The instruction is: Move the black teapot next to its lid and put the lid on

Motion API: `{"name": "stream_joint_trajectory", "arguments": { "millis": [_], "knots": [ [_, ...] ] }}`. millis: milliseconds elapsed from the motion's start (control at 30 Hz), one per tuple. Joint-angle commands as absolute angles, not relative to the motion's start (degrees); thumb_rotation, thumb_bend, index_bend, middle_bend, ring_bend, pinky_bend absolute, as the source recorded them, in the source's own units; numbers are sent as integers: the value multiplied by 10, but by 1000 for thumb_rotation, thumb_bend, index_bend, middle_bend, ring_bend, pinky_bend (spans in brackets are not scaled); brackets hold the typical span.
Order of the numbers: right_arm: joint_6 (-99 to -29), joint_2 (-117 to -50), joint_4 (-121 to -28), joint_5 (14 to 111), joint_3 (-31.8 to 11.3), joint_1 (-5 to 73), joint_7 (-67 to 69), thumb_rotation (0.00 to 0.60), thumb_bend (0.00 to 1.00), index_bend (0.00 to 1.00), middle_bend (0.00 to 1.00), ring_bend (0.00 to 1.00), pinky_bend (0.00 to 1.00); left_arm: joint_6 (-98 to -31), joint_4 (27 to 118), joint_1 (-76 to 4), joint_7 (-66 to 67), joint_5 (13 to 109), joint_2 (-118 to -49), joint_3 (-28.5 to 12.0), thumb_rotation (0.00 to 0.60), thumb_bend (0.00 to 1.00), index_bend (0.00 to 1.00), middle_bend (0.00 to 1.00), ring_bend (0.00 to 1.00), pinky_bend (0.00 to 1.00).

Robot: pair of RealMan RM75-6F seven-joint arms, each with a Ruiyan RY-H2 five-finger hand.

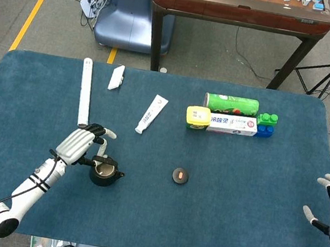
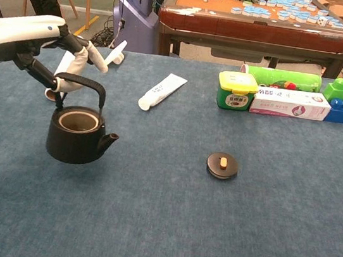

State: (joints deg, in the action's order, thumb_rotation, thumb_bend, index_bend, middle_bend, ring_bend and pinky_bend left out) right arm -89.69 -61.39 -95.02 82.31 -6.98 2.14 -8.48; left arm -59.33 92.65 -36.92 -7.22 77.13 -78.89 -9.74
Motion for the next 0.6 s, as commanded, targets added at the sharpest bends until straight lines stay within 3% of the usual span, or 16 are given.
{"name": "stream_joint_trajectory", "arguments": {
  "millis": [33,600],
  "knots": [
    [-898,-614,-950,824,-69,20,-83,600,188,285,244,151,254,-584,932,-380,-62,764,-795,-105,600,360,728,286,208,112],
    [-898,-612,-947,817,-67,13,-81,600,187,285,244,151,254,-523,853,-459,-49,708,-887,-154,600,360,722,286,207,112]
  ]
}}
